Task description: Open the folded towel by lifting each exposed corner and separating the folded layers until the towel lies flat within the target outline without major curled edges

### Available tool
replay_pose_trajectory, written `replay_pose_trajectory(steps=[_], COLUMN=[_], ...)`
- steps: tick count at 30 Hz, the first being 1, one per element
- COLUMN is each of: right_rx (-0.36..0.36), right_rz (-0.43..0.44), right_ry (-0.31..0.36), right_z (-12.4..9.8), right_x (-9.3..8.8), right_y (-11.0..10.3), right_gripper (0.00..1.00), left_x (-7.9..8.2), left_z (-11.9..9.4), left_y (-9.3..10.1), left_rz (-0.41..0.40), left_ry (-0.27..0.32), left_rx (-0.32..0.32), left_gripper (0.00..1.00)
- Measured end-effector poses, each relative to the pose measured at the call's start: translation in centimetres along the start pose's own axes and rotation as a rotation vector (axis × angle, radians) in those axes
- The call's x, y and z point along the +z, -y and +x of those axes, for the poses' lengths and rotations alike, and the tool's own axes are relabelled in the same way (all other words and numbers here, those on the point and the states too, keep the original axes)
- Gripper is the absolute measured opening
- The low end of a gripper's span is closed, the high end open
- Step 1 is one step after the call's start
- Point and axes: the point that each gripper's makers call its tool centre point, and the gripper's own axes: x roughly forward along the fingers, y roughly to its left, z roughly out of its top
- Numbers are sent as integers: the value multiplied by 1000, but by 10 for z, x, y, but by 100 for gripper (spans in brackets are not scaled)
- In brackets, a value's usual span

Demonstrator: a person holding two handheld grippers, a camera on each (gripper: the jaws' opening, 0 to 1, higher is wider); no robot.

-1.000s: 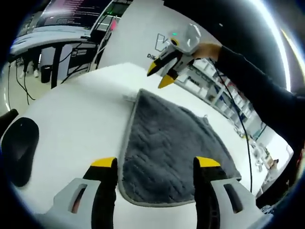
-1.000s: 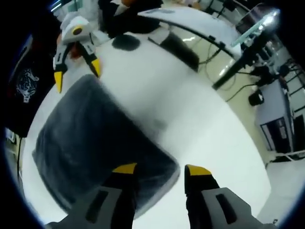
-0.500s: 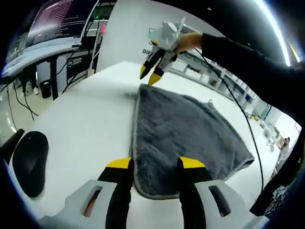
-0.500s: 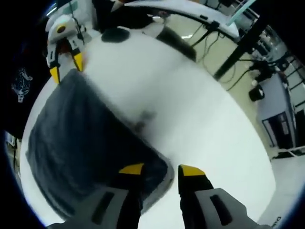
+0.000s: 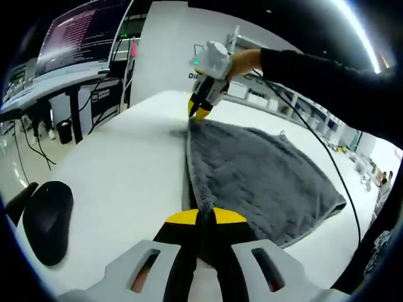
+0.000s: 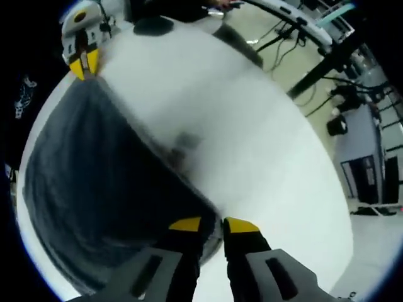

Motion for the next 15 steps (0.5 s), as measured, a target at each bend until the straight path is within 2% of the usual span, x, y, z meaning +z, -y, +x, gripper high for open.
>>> replay_pose_trajectory(steps=[2, 10, 15], right_rx=[-32, -96, -132], right_rz=[-32, -67, -53], right_ry=[-5, 5, 9], right_z=[-1, -11, -12], right_x=[-1, -2, -1], right_y=[-1, 4, 5], right_gripper=[1, 0, 0], left_x=[5, 15, 15], left_z=[-2, -4, -3], left_y=[3, 14, 22], left_rz=[7, -23, -50], left_ry=[12, 50, 61], left_rx=[-5, -45, -75], left_gripper=[3, 2, 1])
